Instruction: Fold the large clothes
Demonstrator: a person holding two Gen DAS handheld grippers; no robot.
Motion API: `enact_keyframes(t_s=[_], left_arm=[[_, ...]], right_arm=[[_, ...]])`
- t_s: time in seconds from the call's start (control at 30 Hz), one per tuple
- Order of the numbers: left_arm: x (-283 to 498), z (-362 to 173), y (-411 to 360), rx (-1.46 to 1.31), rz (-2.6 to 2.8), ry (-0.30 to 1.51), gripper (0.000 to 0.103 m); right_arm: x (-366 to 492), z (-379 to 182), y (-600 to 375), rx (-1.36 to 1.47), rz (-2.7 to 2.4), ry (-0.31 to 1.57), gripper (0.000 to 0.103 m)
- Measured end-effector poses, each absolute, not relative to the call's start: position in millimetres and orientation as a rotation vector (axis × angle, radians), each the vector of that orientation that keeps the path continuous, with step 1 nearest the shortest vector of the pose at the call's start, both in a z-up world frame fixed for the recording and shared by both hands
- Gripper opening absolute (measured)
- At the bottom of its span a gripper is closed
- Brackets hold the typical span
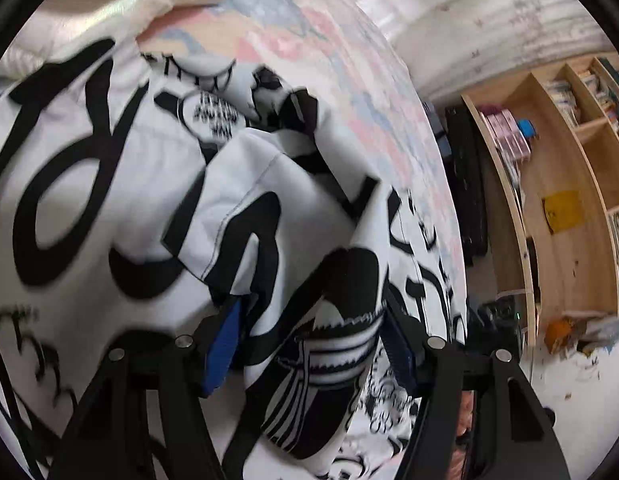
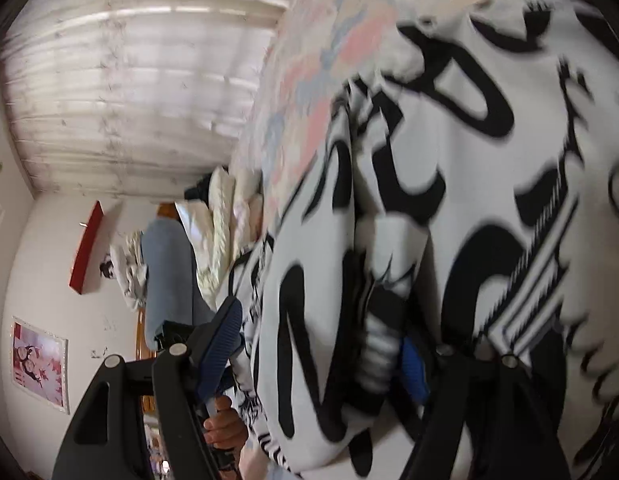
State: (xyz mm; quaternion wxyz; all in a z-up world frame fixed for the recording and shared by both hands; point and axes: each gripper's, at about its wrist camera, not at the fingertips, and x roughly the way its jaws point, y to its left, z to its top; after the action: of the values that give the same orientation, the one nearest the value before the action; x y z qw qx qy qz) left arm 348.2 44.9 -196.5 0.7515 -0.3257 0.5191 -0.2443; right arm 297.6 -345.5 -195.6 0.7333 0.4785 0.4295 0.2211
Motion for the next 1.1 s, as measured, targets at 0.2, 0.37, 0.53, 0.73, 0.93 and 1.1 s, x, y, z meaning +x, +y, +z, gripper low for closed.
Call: enact_keyframes(t_s=[0.2,0.37,0.53,0.73,0.93,1.1], left_arm=[[365.1,-195.0,48.5,-0.672,-0.377,1.064,0.011],[323.8,-160.4,24.5,-0.438,-0.315,0.864,0.006],[285.5,-184.6,-1.3,-0.324,-0.321,0.898,0.006],[290.8,-188.4,5.3,-0.348,-0.296,0.926,0.022],[270.1,-152.8,23.8,-0.268,-0.228,0.858,0.041],[265.9,-125.3,6.6,-0.213,-0.236,0.783,0.038]], right_arm=[[305.6,-180.5,-333.5,0.739,0.427,0.973,0.006],[297.3,-143.0,-317.3,0.435,0.379,0.857,0.004],[300.1,-154.6,-319.9,0.231,0.280,0.902,0.004],[291.4,-177.0,-328.9,0.307,0.267,0.986,0.013],[260.5,-148.0,-339.5,0.337,0.205,0.919,0.022],[248.9,-113.3,-306.9,0.241,0.248,0.799,0.022]])
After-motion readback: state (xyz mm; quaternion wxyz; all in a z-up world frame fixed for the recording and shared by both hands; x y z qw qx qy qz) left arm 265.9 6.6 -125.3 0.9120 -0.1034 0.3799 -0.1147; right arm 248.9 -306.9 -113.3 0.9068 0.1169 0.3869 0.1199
